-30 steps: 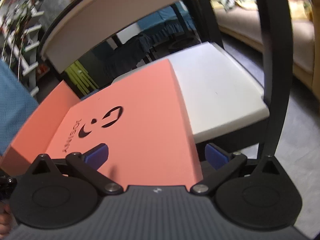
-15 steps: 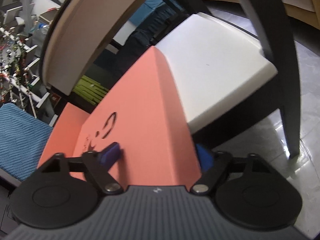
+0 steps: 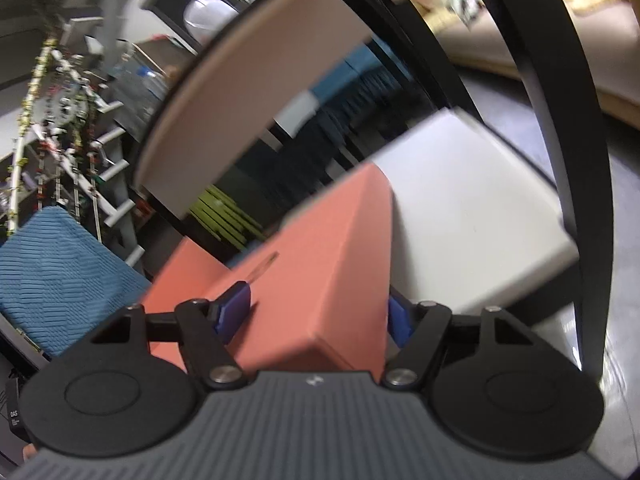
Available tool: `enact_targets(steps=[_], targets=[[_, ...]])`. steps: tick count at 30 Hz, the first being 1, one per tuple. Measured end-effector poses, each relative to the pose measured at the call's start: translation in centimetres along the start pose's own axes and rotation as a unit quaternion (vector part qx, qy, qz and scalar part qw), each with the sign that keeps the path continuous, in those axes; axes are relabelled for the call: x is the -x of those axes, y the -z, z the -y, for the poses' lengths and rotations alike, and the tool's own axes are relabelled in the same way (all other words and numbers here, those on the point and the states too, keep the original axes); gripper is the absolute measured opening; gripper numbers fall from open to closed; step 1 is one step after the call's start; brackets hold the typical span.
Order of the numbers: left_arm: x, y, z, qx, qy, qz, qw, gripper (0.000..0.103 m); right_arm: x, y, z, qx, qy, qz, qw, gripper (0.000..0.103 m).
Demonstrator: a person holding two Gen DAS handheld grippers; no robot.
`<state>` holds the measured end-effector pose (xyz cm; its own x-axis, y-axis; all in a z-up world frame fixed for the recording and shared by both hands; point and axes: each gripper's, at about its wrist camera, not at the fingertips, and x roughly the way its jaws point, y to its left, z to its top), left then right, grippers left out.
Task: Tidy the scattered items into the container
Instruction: 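Lift the pink lid with both grippers and tilt it over the box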
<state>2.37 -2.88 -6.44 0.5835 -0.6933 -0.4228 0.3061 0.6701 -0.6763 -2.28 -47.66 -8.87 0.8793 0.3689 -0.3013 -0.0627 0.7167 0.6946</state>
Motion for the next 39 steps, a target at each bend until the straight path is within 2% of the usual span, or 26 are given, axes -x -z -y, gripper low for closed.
enact_targets(steps=[9,15,22,29,35,39], targets=[[0.7,-0.2,0.8,-0.017,0.003,0.003,0.9998,0.098,0.7,-1.2,-1.0,0.024,-0.006,0.026,0.999,0.07],[1.8,-1.0,2.8,-0.061,0.017,0.035,0.9974,0.098,2.0,-2.1,-2.0,0.026,-0.02,0.058,0.998,0.071],[3.8,-2.8,3.1,-0.051,0.027,0.081,0.995,0.098,2.2,-2.6,-4.5,0.041,-0.04,0.091,0.994,0.071],[6.5,-4.3,2.0,-0.035,0.021,0.117,0.9923,0.098,0.0,-2.7,-7.2,0.058,-0.061,0.099,0.992,0.071],[9.5,-5.3,0.4,-0.022,0.007,0.147,0.9889,0.098,-3.1,-2.7,-10.2,0.068,-0.081,0.087,0.991,0.071],[11.8,-5.8,-1.1,-0.009,-0.016,0.172,0.9849,0.098,-5.8,-2.1,-12.5,0.083,-0.1,0.071,0.989,0.071]])
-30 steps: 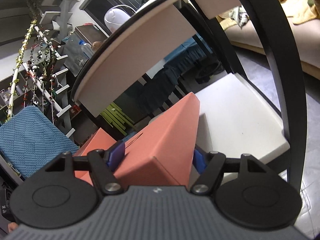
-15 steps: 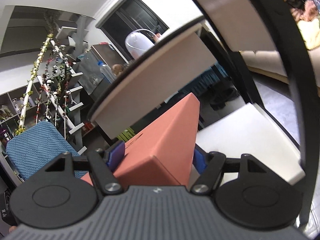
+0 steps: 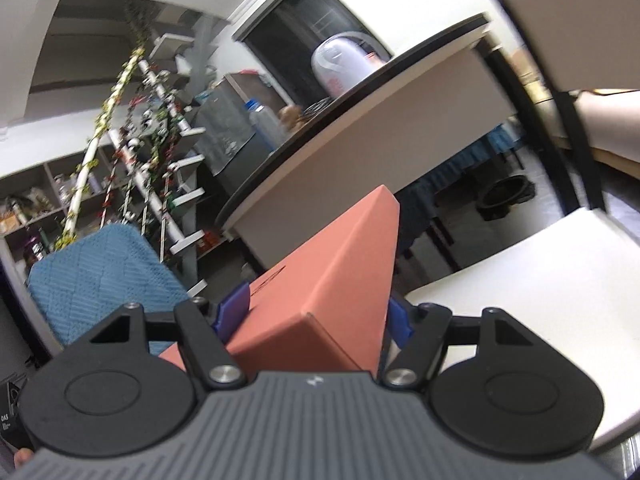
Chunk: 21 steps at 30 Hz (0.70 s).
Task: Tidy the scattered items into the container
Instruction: 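Lift the pink lid with both grippers and tilt it over the box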
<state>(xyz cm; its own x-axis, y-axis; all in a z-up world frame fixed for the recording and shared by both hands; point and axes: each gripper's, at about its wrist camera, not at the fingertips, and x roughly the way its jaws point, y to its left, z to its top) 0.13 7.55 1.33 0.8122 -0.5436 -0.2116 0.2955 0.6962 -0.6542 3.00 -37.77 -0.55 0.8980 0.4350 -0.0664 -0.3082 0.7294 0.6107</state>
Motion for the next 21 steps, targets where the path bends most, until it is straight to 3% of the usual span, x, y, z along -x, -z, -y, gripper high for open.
enact_targets(steps=[6,12,18,21], targets=[[3.2,-1.5,-3.1,0.028,-0.03,0.024,0.9989,0.098,-5.4,1.7,-2.5,0.0,-0.025,-0.045,0.999,0.071],[5.4,-2.0,-5.2,0.027,-0.066,0.036,0.9968,0.098,-10.0,4.1,-3.7,-0.015,-0.045,-0.087,0.995,0.071],[5.7,-2.5,-7.9,0.071,-0.089,0.03,0.993,0.097,-11.6,6.6,-4.5,-0.018,-0.06,-0.106,0.992,0.071],[5.7,-2.8,-8.1,0.047,-0.098,0.037,0.9934,0.098,-12.2,7.6,-4.1,-0.032,-0.062,-0.114,0.991,0.072]])
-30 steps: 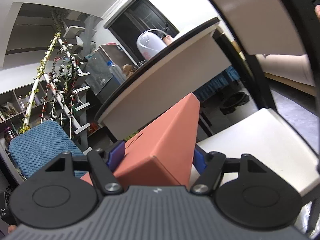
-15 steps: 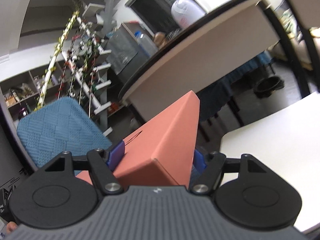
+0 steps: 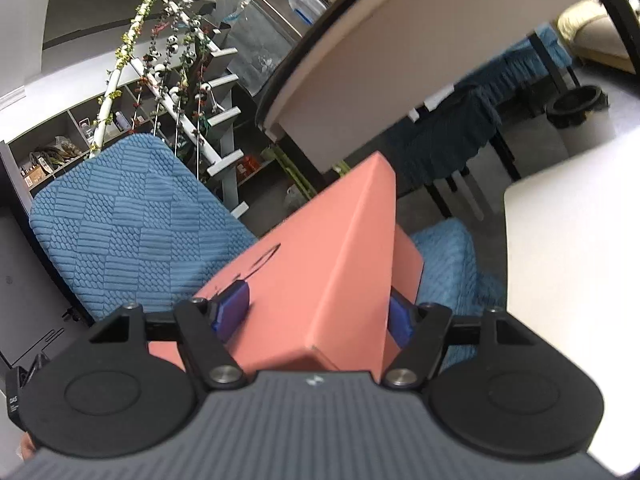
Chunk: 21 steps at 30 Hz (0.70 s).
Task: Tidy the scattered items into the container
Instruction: 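Lift the pink lid with both grippers and tilt it over the box, then lower the pink lid onto the box opening with both grippers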
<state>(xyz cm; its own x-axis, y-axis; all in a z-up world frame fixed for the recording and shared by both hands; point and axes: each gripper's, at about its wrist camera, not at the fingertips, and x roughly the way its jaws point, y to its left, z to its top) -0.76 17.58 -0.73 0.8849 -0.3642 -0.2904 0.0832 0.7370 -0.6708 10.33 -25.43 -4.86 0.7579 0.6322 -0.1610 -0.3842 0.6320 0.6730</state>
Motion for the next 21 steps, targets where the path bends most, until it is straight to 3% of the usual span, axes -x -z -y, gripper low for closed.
enact_targets(steps=[9,13,21], targets=[[-0.5,-0.6,-0.2,-0.011,-0.034,0.017,0.9992,0.098,-1.1,1.1,-0.3,-0.001,-0.015,0.003,1.0,0.075],[-0.5,-0.5,0.6,-0.029,-0.041,0.028,0.9983,0.099,-1.0,1.4,-0.7,0.03,0.0,0.01,0.999,0.088],[-0.5,-0.5,2.2,-0.073,-0.052,0.05,0.9947,0.099,-0.3,1.2,-0.5,0.058,0.008,0.017,0.998,0.089]])
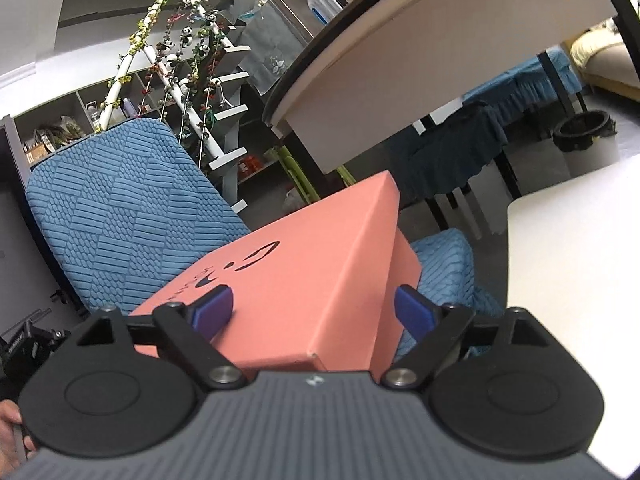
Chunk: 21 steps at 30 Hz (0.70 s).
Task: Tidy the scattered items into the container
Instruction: 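Lower the pink lid onto the box opening with both grippers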
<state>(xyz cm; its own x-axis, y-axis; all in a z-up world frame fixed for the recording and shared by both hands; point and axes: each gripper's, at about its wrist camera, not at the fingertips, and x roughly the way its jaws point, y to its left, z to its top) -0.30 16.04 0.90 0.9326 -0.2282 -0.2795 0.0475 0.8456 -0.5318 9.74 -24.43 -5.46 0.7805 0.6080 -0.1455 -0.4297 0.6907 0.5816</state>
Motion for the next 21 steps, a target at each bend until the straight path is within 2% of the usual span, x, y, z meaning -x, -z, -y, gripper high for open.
enact_targets(steps=[7,10,13,21], targets=[[-0.7,0.0,0.6,-0.001,-0.006,0.001,1.0,0.099,0.0,-0.2,-0.1,0.008,-0.003,0.011,1.0,0.087],[-1.2,-0.2,0.5,-0.001,-0.011,0.002,0.9999,0.099,-0.2,-0.5,0.4,0.005,-0.002,0.006,1.0,0.078],[-1.4,-0.2,0.5,-0.01,-0.014,0.002,0.9999,0.099,-0.1,-0.6,0.9,-0.002,-0.005,0.004,1.0,0.073],[-1.2,-0.2,1.0,-0.053,-0.029,0.015,0.9981,0.099,0.2,-0.4,-0.2,0.014,-0.011,-0.002,1.0,0.073]])
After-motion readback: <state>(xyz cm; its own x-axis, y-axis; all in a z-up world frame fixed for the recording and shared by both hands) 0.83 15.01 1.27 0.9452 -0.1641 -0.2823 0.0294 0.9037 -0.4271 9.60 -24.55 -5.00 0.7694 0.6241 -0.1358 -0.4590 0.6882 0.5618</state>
